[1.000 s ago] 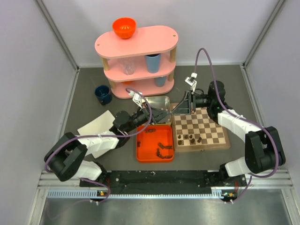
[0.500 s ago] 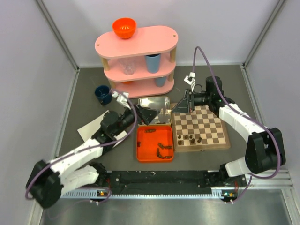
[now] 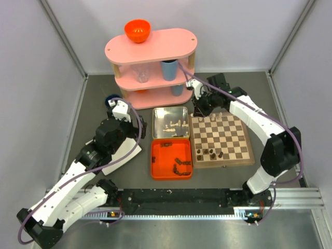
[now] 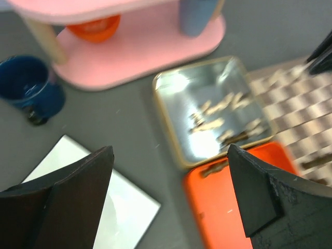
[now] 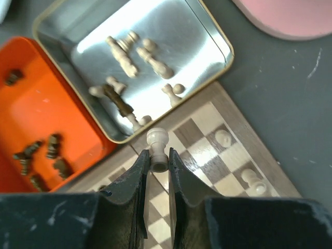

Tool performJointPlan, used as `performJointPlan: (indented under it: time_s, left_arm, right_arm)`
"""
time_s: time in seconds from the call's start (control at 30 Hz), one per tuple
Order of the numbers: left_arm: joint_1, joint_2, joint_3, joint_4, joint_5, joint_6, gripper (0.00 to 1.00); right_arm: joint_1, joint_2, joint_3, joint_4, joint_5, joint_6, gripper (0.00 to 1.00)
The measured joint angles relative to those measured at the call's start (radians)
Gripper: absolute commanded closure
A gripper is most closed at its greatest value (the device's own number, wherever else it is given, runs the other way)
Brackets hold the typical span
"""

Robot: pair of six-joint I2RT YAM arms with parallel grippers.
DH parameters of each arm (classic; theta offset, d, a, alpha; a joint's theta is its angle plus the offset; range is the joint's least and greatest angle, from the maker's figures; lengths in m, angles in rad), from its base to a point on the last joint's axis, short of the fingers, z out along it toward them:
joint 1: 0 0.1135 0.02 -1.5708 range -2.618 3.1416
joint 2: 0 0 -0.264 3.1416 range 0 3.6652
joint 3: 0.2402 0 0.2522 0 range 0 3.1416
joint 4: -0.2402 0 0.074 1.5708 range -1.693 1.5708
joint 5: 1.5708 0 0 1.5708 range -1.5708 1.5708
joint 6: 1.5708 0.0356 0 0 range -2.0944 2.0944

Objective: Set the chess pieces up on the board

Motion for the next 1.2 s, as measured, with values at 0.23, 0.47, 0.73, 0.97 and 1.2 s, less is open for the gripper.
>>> performJointPlan:
  time_s: [0.23, 0.47, 0.73, 0.97, 1.2]
  left_arm:
    - [0.001, 0.002, -0.076, -0.121, -0.079, 0.152, 0.05]
    - [0.002, -0.016, -0.085, -0.126, -0.09, 0.206, 0.05]
    - [0.002, -0.064, -0.094, -0.118, -0.102, 0.214, 0.05]
    - [0.002, -0.07, -0.096, -0.119, -0.104, 0.214, 0.05]
    - [0.002, -0.07, -0.096, -0.118, -0.103, 0.214, 0.05]
  right_arm:
    - [0.042, 0.131, 0.095, -0.119, 0.201, -0.089, 0.93]
    - [0.05, 0.229, 0.182, -0.177, 0.283, -0.11, 0.92]
    - [0.084, 0.337, 0.252, -0.198, 0.315, -0.109, 0.92]
    - [0.085, 0.403, 0.286, -0.218, 0.344, -0.109, 0.91]
    - [0.085, 0.438, 0.313, -0.239, 0.362, -0.109, 0.9]
